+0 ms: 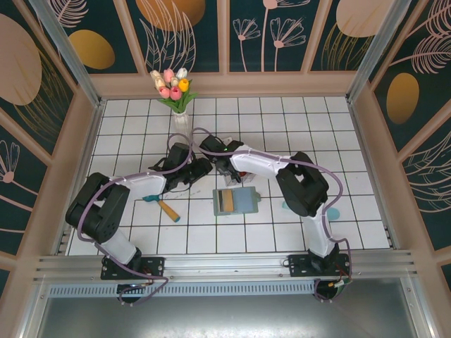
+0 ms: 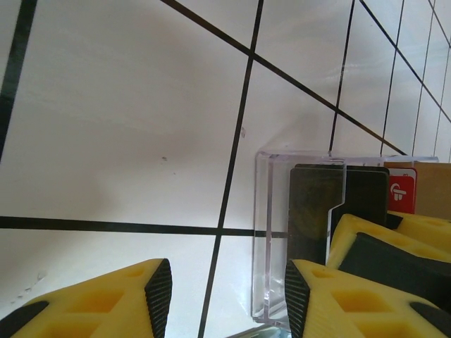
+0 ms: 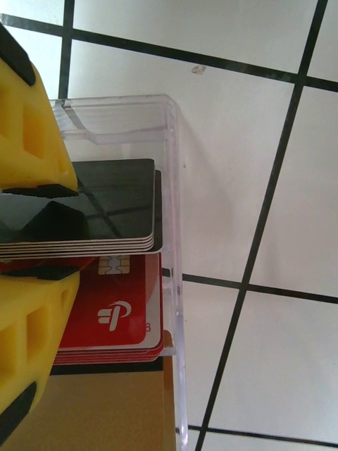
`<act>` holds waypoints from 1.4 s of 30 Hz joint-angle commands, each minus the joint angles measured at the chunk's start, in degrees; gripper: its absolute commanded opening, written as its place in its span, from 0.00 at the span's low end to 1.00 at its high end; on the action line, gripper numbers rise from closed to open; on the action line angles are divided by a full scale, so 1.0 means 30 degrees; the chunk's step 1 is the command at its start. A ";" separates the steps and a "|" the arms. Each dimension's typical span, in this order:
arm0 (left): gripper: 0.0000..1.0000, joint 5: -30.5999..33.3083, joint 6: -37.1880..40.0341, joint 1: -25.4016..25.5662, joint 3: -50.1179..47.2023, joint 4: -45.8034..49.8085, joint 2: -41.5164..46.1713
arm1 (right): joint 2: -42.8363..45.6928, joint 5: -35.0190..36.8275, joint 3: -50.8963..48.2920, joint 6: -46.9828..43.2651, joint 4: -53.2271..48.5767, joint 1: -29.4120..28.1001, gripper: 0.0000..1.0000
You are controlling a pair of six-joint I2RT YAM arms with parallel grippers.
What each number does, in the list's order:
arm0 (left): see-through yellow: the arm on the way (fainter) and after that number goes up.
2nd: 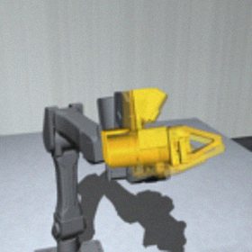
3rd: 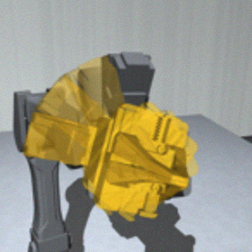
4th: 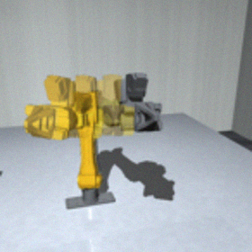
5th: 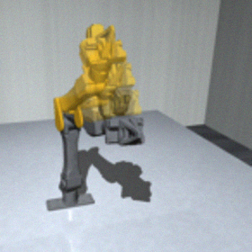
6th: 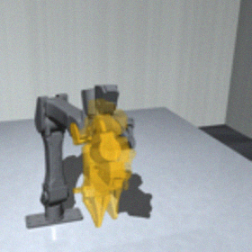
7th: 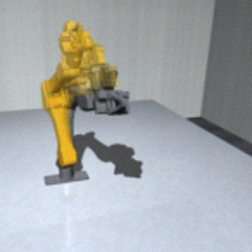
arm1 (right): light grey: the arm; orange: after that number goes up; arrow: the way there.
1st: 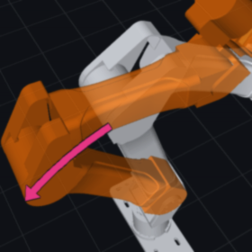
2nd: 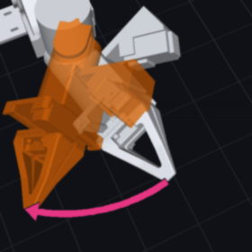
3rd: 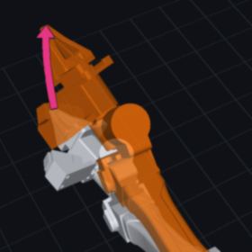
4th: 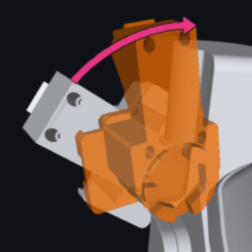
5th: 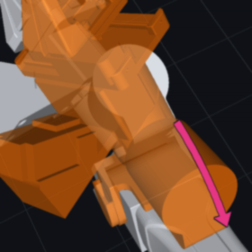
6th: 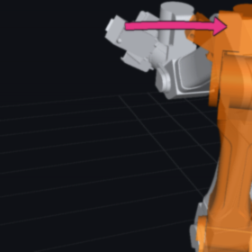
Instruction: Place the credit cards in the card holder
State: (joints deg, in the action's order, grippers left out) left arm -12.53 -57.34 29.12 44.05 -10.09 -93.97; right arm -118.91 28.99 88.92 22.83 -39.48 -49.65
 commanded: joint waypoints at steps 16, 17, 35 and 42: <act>0.49 0.0165 -0.0234 -0.0159 -0.0133 -0.0163 0.0446 | 0.0083 0.2884 0.0534 0.0286 -0.2252 -0.0443 0.27; 0.49 0.0143 -0.0237 -0.0158 -0.0124 -0.0178 0.0417 | 0.0088 0.2987 0.0520 0.0243 -0.2277 -0.0417 0.27; 0.49 -0.0217 -0.0222 -0.0157 -0.0063 -0.0327 0.0182 | 0.0418 0.3197 0.0197 0.0039 -0.2308 -0.0267 0.28; 0.49 -0.0246 -0.0275 -0.0158 -0.0021 -0.0317 0.0175 | 0.0658 0.3306 0.0212 0.0011 -0.2311 -0.0243 0.27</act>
State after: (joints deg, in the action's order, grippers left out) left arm -12.99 -57.34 29.12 44.01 -10.11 -93.89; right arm -119.42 36.34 89.65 22.96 -43.99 -50.94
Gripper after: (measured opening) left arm 0.486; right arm 0.275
